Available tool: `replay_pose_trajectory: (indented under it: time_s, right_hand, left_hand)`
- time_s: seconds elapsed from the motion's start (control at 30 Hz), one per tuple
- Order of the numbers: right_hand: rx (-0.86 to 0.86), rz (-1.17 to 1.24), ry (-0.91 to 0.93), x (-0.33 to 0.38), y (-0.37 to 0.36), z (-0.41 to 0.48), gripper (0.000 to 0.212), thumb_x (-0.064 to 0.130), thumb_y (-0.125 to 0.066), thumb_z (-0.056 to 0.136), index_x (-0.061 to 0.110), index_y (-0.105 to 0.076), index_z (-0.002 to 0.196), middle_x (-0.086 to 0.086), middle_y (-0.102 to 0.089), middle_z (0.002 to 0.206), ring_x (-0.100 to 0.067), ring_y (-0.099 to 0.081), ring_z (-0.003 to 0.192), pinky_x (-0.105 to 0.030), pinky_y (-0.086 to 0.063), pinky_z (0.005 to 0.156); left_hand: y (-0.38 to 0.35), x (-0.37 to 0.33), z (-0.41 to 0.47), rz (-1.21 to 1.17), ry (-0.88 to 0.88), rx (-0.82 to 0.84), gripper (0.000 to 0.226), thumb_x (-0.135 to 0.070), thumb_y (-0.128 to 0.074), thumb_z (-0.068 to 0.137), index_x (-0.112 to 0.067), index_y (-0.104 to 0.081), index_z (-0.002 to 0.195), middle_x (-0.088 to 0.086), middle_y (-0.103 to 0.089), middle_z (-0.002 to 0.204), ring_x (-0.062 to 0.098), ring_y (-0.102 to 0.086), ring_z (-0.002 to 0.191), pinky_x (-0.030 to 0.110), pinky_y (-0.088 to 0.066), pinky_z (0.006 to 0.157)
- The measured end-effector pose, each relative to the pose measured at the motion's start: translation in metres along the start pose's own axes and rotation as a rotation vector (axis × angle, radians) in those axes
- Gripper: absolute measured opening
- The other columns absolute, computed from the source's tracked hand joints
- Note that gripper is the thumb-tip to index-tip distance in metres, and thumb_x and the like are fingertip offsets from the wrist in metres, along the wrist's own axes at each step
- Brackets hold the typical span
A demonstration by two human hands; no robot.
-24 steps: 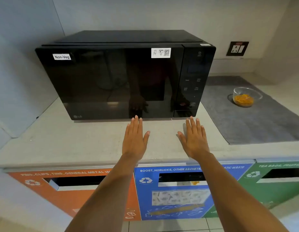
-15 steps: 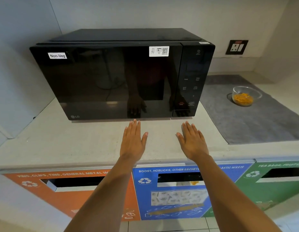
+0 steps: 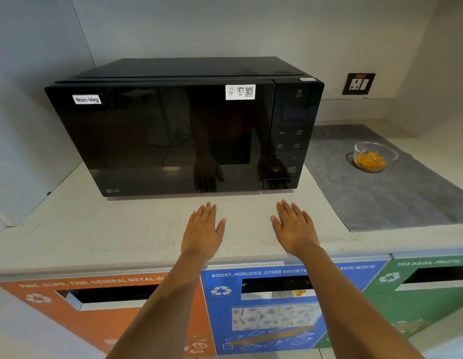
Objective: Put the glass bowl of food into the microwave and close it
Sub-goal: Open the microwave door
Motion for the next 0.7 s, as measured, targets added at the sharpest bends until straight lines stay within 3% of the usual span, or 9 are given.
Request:
replay_pose_trajectory:
  time_s: [0.37, 0.5, 0.7]
  right_hand:
    - [0.006, 0.05, -0.004, 0.0, 0.016, 0.001, 0.059, 0.05, -0.023, 0.096, 0.023, -0.016, 0.148, 0.003, -0.012, 0.158, -0.022, -0.01, 0.146, -0.041, -0.011, 0.118]
    - [-0.057, 0.08, -0.002, 0.001, 0.028, 0.002, 0.049, 0.042, -0.032, 0.097, 0.022, -0.032, 0.141, 0.0, -0.03, 0.152, -0.024, -0.029, 0.139, -0.039, -0.025, 0.114]
    - [-0.166, 0.48, -0.158, -0.002, 0.036, 0.012, 0.055, 0.043, -0.048, 0.091, 0.023, -0.032, 0.141, -0.004, -0.034, 0.15, -0.028, -0.035, 0.135, -0.044, -0.029, 0.111]
  left_hand:
    - [0.004, -0.001, 0.001, 0.0, -0.001, 0.019, 0.063, -0.051, -0.02, 0.098, -0.022, -0.007, 0.152, -0.001, -0.002, 0.161, 0.019, -0.002, 0.149, 0.034, -0.003, 0.121]
    - [0.011, -0.003, -0.001, -0.002, 0.012, 0.02, 0.06, -0.049, -0.022, 0.098, -0.023, -0.012, 0.151, -0.002, -0.006, 0.161, 0.02, -0.007, 0.149, 0.035, -0.006, 0.121]
    - [0.042, -0.012, 0.001, -0.163, 0.003, -0.104, 0.048, -0.04, -0.035, 0.099, -0.026, -0.034, 0.145, -0.003, -0.032, 0.154, 0.02, -0.031, 0.142, 0.036, -0.026, 0.119]
Point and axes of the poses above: each hand's wrist, its own z-axis towards the middle knuckle, its own y-axis out of the back of the hand, x = y × z, the point moved 1 cm from there along z, towards the middle knuckle
